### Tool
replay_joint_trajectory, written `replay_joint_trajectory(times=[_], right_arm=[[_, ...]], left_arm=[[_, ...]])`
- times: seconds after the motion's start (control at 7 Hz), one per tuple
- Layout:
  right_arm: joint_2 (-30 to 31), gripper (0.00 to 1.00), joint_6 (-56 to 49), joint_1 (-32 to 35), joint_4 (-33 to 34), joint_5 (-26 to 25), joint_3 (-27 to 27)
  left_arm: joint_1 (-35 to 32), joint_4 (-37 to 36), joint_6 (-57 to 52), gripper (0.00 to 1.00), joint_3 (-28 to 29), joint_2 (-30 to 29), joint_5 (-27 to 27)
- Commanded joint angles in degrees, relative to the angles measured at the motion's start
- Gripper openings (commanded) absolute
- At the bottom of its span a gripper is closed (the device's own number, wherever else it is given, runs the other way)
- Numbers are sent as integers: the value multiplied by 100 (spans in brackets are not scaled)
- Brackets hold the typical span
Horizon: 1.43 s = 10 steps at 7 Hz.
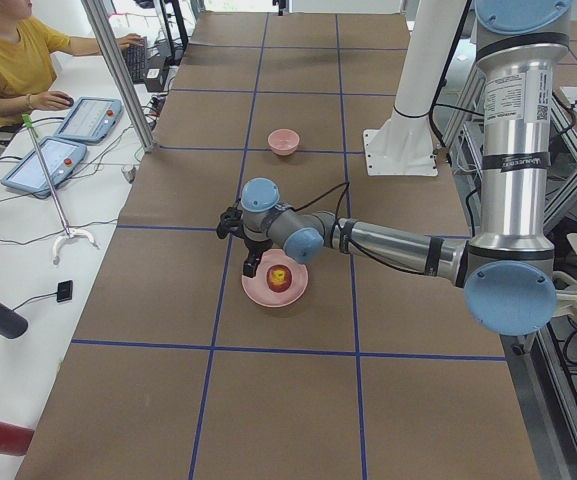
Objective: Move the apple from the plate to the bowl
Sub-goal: 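Lower the left gripper onto the red apple on the pink plate and grasp it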
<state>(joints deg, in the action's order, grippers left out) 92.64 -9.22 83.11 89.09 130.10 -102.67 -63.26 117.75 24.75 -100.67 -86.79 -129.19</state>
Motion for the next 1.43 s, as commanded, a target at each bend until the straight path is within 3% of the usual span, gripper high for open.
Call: replay_joint_trajectory(times=[0.0,0.43,1.29], right_arm=[[176,100,-185,136,-23,86,28],[176,100,-177,136,-40,77,71],[167,100,-133,127,-58,51,80]], left_arm=[[453,168,170,98,12,84,472],[622,327,179,98,47,321,465],[877,345,320,98,328,251,474]])
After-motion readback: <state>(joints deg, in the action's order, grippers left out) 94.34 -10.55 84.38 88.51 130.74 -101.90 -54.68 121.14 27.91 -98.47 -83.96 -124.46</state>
